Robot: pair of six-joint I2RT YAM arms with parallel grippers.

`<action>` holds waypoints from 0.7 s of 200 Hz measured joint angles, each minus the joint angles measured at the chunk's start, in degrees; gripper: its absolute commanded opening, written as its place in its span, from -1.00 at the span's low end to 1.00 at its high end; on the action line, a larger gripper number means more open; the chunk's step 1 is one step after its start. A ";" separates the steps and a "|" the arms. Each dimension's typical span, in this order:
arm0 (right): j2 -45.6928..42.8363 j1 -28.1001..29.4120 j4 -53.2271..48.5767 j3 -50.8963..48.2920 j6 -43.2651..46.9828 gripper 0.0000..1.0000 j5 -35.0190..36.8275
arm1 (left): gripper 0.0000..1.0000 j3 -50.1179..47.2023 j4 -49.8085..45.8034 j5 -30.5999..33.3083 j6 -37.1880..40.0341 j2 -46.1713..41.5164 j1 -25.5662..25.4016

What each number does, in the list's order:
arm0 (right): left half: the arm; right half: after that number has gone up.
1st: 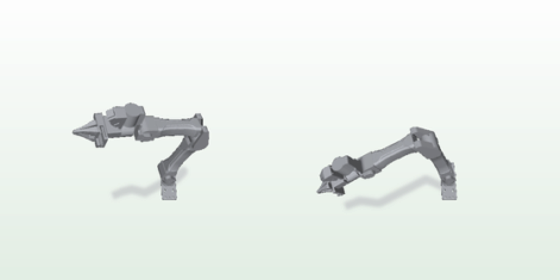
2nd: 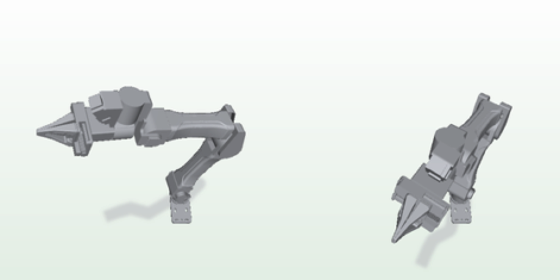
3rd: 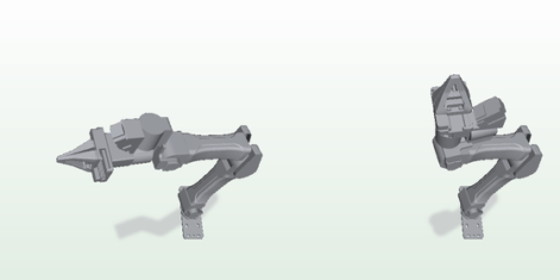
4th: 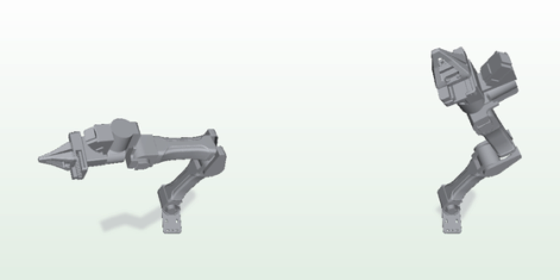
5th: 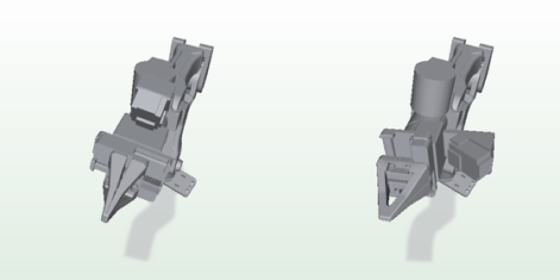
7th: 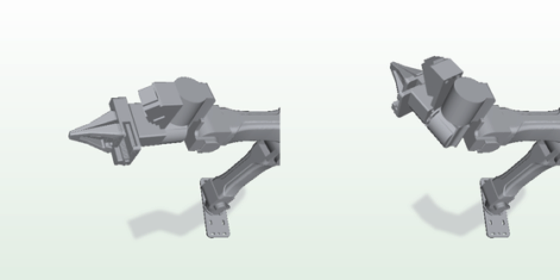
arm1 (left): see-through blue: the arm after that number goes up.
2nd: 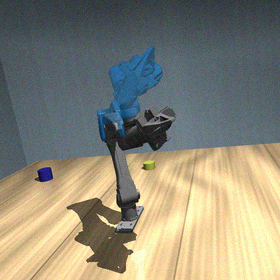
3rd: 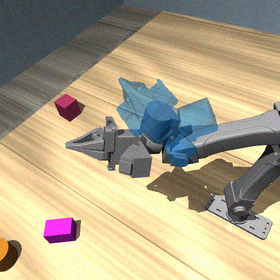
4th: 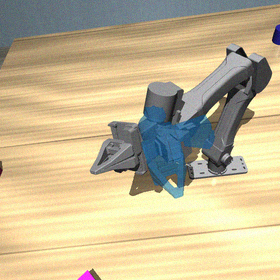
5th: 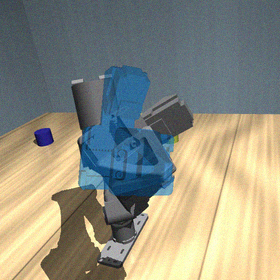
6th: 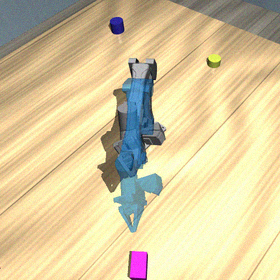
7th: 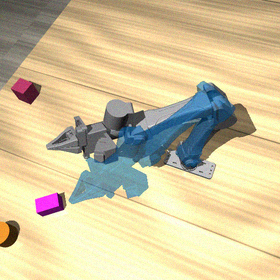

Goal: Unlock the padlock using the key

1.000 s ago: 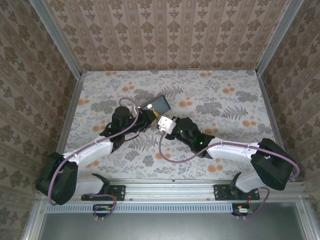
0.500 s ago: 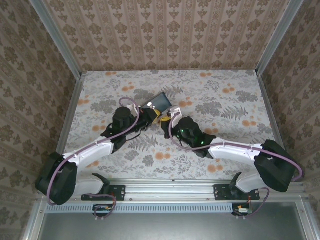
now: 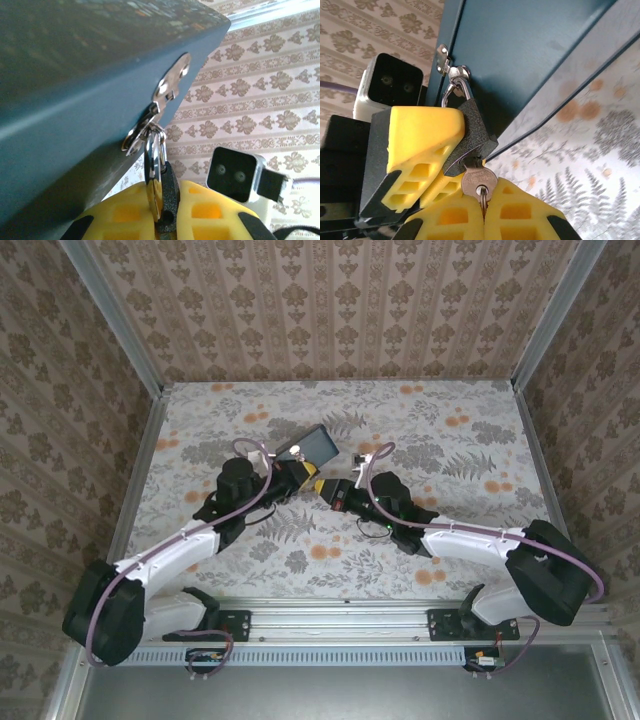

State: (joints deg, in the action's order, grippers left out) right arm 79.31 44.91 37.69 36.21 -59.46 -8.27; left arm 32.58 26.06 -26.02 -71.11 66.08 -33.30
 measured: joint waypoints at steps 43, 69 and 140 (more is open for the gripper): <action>-6.51 -1.88 -8.48 0.02 1.09 -0.26 -4.44 | -1.00 0.02 -3.06 -3.69 4.39 -0.81 2.58; -15.15 -2.60 -19.06 0.66 10.19 -0.16 -3.48 | -1.00 0.02 -3.78 -7.15 7.80 0.17 4.48; -20.46 -4.15 -27.12 -2.80 21.35 -0.03 0.74 | -1.00 0.02 5.77 -20.74 14.21 9.03 4.79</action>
State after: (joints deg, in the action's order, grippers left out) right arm 58.85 40.75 10.57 33.41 -38.11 -7.53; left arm 32.60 31.83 -46.76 -56.90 75.11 -28.51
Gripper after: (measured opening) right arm 0.483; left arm 0.112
